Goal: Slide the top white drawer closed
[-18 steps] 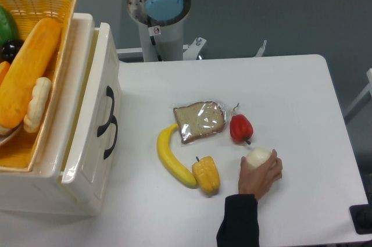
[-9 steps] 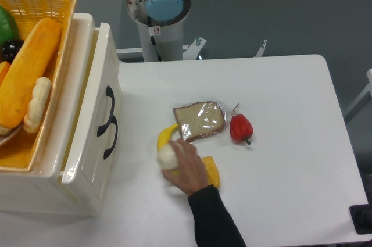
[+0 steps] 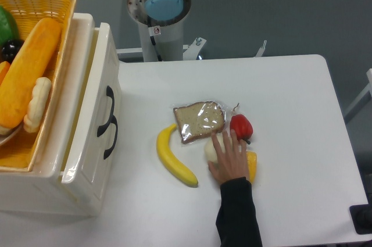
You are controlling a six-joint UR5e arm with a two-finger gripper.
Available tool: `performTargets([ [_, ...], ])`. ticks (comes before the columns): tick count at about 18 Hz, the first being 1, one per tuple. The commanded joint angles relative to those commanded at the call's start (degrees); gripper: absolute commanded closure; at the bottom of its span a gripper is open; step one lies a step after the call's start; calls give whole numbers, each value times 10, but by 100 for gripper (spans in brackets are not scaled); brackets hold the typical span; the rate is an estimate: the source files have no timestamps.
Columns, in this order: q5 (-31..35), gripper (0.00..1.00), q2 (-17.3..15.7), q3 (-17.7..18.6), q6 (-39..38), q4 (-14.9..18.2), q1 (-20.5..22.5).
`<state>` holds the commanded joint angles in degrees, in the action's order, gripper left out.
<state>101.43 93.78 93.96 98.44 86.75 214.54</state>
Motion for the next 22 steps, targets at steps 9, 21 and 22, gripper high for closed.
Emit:
performTargets([
  [9, -2, 0, -1, 0, 1, 0, 4],
  [21, -29, 0, -6, -22, -16, -54, -76],
  [22, -35, 0, -6, -22, -29, -53, -83],
])
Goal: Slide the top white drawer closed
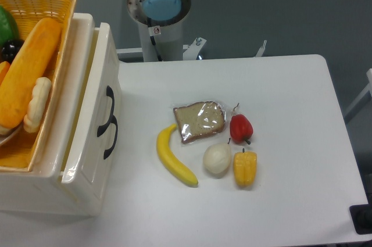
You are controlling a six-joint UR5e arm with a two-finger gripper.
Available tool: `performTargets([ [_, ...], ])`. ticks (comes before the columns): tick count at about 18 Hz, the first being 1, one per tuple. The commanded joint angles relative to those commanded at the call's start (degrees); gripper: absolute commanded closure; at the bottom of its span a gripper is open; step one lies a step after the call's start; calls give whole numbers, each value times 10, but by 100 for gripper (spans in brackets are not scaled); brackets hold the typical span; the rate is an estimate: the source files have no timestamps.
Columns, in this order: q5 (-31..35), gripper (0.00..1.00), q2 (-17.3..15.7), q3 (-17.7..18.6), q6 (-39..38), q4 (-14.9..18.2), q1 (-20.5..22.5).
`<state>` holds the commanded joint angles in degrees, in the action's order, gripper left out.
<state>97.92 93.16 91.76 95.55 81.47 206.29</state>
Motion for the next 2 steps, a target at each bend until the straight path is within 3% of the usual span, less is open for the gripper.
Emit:
performTargets([
  [2, 3, 0, 2, 0, -18, 2, -21],
])
